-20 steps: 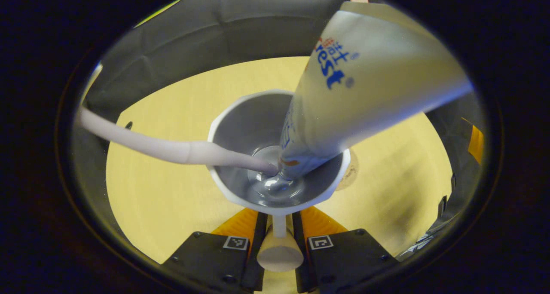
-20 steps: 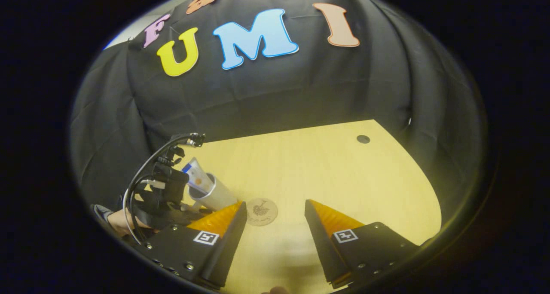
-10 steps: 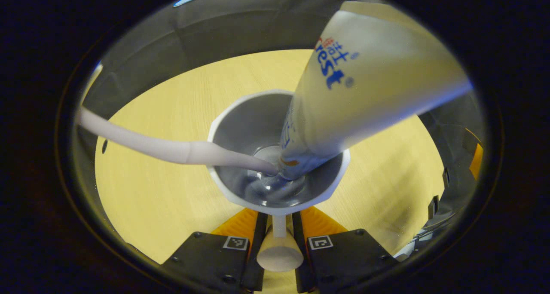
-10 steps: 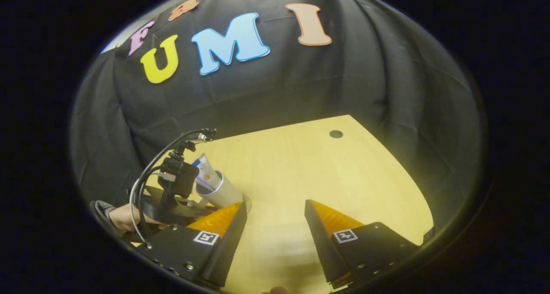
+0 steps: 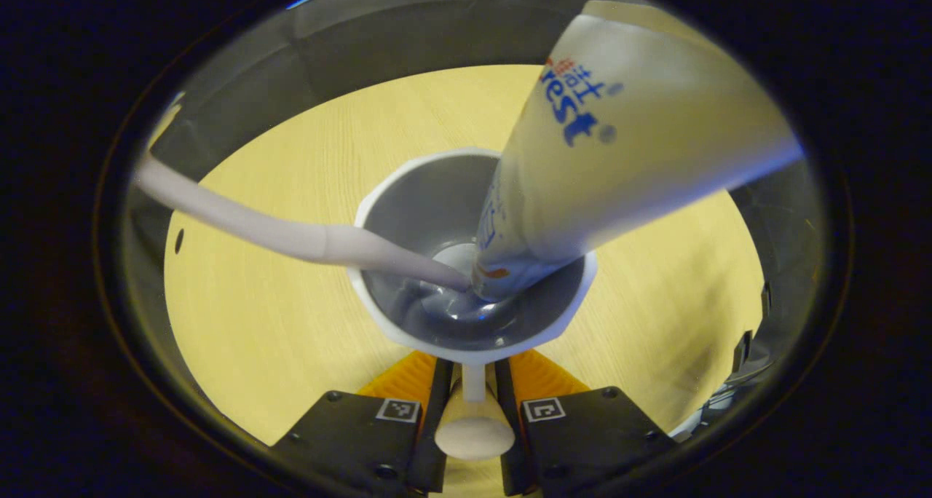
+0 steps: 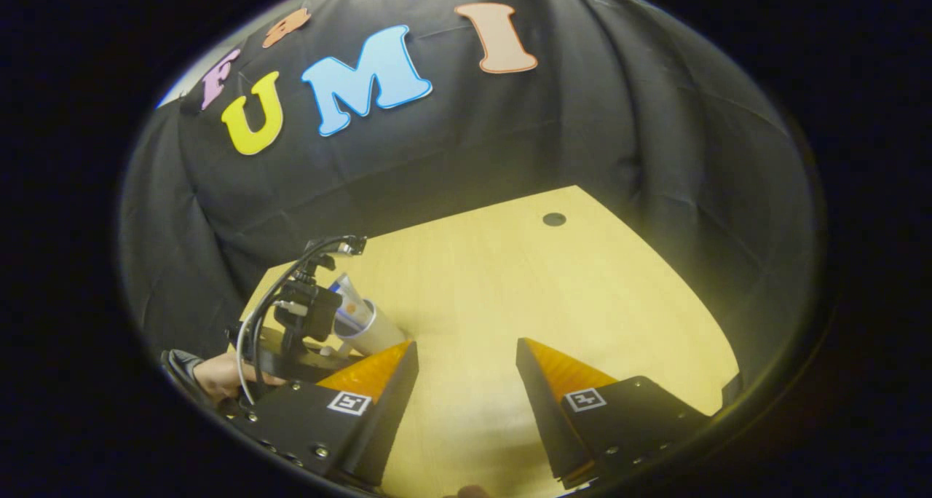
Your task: Put the toothbrush and toothpaste on the desktop into the cup, then pick up the cup and place it on the coaster on the desktop.
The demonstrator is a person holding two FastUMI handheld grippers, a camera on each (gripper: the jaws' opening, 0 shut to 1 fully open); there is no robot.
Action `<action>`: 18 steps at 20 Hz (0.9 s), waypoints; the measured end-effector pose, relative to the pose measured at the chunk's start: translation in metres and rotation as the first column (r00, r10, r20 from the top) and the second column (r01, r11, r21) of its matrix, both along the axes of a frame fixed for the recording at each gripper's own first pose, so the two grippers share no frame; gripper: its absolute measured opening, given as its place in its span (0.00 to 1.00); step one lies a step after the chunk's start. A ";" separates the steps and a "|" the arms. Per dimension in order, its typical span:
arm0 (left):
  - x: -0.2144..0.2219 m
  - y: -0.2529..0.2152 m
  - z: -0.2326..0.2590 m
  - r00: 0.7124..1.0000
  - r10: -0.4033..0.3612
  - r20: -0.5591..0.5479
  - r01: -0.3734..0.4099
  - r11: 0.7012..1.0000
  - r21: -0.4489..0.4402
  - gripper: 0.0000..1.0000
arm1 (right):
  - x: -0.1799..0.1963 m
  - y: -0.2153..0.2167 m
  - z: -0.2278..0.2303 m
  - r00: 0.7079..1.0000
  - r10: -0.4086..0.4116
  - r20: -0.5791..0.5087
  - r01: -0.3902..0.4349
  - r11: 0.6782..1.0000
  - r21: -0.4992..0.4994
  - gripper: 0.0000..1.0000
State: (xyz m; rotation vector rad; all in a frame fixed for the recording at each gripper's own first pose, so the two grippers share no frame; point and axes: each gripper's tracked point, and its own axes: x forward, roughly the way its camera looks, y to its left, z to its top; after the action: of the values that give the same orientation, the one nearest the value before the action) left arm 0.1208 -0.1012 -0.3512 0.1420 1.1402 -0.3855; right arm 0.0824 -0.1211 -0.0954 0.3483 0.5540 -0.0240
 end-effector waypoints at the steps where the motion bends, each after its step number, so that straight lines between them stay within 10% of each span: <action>1: -0.001 -0.001 -0.001 1.000 0.005 0.003 -0.005 1.000 -0.003 0.38 | -0.001 0.001 0.001 1.000 0.006 0.004 -0.006 1.000 -0.008 0.81; 4: -0.002 -0.005 0.003 1.000 0.012 0.019 -0.011 0.999 -0.034 0.35 | 0.000 0.006 0.005 1.000 0.027 0.012 -0.026 0.999 -0.021 0.81; 9: -0.003 -0.006 0.030 0.992 0.039 0.119 -0.029 0.996 -0.084 0.77 | 0.003 0.014 0.016 0.998 0.057 0.042 -0.056 0.998 -0.027 0.81; 18: -0.050 0.015 0.139 0.889 0.240 0.390 -0.150 0.958 -0.246 0.84 | -0.007 0.021 0.059 0.963 0.175 0.204 -0.138 0.973 -0.185 0.81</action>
State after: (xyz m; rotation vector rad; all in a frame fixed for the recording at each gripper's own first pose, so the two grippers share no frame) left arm 0.0707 -0.0861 -0.2118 -0.0765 0.6756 -0.2748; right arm 0.0750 -0.0998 -0.0361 0.1376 0.3559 0.1192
